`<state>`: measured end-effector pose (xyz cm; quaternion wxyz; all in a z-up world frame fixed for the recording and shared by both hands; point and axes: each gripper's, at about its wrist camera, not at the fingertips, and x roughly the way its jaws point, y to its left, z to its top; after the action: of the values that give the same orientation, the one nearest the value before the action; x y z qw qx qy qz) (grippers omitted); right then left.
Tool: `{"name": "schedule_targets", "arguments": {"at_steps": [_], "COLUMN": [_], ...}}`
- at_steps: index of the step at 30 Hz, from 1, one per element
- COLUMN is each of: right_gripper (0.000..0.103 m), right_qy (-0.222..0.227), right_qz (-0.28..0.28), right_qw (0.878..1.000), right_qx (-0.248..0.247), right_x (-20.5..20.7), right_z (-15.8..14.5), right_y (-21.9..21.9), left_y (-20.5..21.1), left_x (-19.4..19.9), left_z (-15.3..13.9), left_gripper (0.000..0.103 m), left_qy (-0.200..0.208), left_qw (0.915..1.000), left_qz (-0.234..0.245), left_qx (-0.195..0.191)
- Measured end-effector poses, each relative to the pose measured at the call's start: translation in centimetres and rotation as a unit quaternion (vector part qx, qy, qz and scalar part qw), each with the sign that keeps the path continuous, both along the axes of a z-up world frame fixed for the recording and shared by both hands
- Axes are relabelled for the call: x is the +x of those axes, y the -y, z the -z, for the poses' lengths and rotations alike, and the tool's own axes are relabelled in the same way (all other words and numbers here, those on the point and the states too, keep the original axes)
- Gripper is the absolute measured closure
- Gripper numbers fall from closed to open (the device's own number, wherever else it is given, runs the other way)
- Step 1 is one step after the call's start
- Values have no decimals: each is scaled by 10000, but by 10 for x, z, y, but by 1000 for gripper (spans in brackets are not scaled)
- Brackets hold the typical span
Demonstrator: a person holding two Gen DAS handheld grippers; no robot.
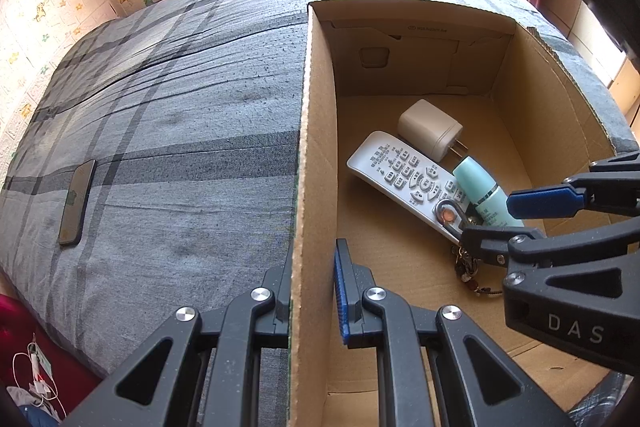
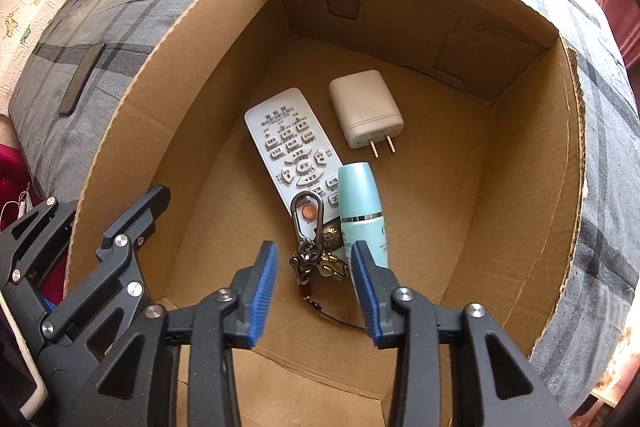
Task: Organize rigid objects
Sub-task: 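Open the right tool to release the keys beside the bottle, then withdraw the right tool from the box toward the blue fob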
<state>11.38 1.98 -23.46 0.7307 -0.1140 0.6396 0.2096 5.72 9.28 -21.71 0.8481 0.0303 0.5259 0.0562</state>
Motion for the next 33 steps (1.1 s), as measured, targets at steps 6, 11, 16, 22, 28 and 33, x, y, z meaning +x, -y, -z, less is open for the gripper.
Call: {"name": "schedule_targets", "arguments": {"at_steps": [6,11,16,22,28,33], "right_gripper": [31,20,8,7,7,7], "right_qy": [104,272,451,689,877,1035], "right_qz": [143,158,145,200,381,567], "right_qw": [9998,9995,9989,9974,9954,9930], "right_qx": [35,-5,35,25,70,108], "right_x": [4,7,5,4,7,12], "right_z": [-8,-15,-28,-44,-66,-84], "right_y": [5,1,2,7,21,37], "left_y": [1,2,1,-1,0,-1], "left_x": [-1,-1,-1,0,1,1], "left_z": [-1,-1,-1,-2,-1,-1], "left_gripper": [88,87,87,87,87,88], "left_qy": [-2,-5,-6,-8,-17,-18], "left_qw": [10000,10000,10000,10000,10000,10000], "left_qz": [2,2,2,-19,-22,-22], "left_qx": [5,16,25,-24,-2,0]}}
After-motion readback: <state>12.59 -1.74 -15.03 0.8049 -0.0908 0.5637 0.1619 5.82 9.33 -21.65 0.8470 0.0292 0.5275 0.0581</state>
